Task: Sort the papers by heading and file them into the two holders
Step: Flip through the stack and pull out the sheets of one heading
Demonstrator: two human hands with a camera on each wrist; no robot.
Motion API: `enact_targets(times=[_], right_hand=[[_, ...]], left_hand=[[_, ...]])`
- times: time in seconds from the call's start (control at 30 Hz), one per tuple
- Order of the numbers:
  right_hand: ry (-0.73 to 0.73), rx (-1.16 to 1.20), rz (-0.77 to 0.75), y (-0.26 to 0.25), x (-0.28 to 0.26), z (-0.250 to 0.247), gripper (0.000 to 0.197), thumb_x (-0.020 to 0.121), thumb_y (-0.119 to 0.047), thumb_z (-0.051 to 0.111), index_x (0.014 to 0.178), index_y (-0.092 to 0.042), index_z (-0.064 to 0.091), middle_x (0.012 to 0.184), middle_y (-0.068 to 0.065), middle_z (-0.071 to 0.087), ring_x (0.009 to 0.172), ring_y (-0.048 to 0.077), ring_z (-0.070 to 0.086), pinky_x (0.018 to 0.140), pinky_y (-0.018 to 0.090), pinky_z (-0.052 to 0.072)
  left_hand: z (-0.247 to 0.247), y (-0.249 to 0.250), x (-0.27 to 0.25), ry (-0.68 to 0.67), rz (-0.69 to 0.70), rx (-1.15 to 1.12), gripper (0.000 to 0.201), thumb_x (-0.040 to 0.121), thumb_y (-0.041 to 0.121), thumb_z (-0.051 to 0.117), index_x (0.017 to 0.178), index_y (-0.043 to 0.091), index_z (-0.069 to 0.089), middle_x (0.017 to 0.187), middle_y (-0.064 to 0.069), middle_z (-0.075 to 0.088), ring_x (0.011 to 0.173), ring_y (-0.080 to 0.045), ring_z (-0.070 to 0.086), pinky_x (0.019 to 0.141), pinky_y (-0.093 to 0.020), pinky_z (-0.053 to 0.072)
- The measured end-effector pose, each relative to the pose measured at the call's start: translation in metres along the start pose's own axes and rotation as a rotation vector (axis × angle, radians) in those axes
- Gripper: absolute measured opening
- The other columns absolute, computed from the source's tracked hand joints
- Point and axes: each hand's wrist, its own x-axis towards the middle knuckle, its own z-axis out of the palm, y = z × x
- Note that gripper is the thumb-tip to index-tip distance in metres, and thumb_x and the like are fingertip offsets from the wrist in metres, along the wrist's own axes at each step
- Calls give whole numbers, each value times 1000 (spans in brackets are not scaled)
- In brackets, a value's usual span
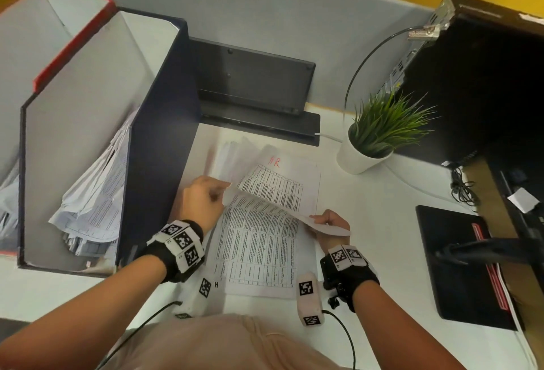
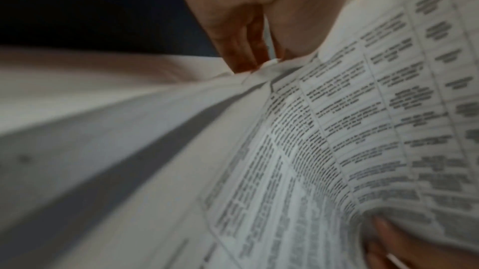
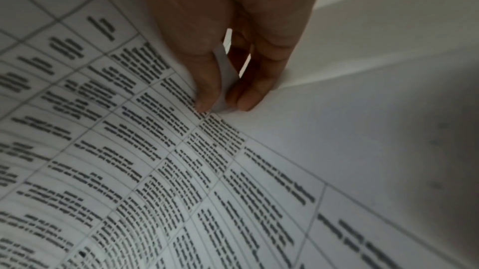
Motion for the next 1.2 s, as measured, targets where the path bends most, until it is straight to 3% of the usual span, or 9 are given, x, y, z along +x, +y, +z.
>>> enact_targets(times=[0.13, 0.23, 0.3, 0.47, 0.6, 0.7, 0.8, 0.93, 1.2], right_hand=[[-17, 37, 60, -5, -4, 5, 24, 72, 2, 74, 71, -7, 51, 66, 5, 58, 57, 14, 55, 54, 15, 50], [-2, 82, -80, -2, -5, 2, 52, 66, 13, 74, 105, -6, 45, 91, 7, 60, 76, 18, 59, 71, 36, 56], [-24, 54, -120, -3, -7, 1, 54, 68, 16, 71, 110, -6, 46, 94, 8, 60, 76, 15, 58, 64, 30, 55], [40, -309, 140, -8, -5, 16, 12, 82, -4, 65, 84, -15, 61, 95, 18, 60, 83, 24, 59, 69, 29, 49], [-5, -82, -69, -1, -4, 4, 53, 72, 18, 52, 36, -21, 53, 42, -13, 50, 58, 17, 42, 50, 17, 39], [15, 0, -70, -1, -6, -2, 57, 69, 22, 43, 28, -19, 44, 33, -14, 40, 48, 10, 35, 38, 9, 31], [-2, 25, -82, -3, -7, 0, 60, 70, 23, 40, 26, -17, 42, 32, -14, 41, 37, 4, 36, 34, 8, 29], [-11, 56, -61, 0, -6, -2, 61, 71, 22, 38, 24, -17, 42, 33, -15, 41, 30, -1, 37, 34, 7, 29], [-22, -126, -204, 2, -4, -2, 48, 74, 24, 49, 49, -17, 51, 60, 1, 47, 59, 12, 42, 49, 9, 37]], left_hand=[[3, 1, -3, -35, -197, -343, 11, 86, -4, 57, 89, 3, 65, 93, -12, 68, 84, -23, 64, 73, -32, 55], [2, 1, -3, -104, -268, -488, 19, 85, -12, 52, 74, 3, 55, 89, -12, 66, 81, -21, 64, 62, -22, 54], [2, 0, -2, -131, -298, -574, 29, 83, -19, 45, 67, 4, 51, 84, -12, 65, 79, -18, 63, 59, -18, 54], [0, -4, 10, -117, -374, -483, 33, 80, -16, 38, 60, 6, 53, 74, -12, 61, 77, -25, 56, 75, -34, 47], [-4, -2, 27, -63, -531, -359, 24, 84, 8, 47, 69, 9, 65, 82, -10, 64, 79, -27, 58, 76, -36, 48], [-6, -1, 35, -123, -690, -366, 30, 87, 25, 54, 92, -2, 66, 83, -14, 66, 68, -26, 59, 66, -30, 49], [-8, -3, 36, -211, -664, -237, 37, 77, 25, 75, 90, -8, 65, 83, -17, 68, 71, -26, 64, 69, -33, 55], [-5, 3, 34, -235, -542, -15, 34, 63, 28, 85, 70, 0, 69, 63, -3, 65, 54, -12, 59, 42, -16, 41], [-2, -2, 32, -265, -348, 186, 20, 78, 19, 74, 62, 12, 65, 72, -9, 68, 69, -21, 64, 62, -27, 49]])
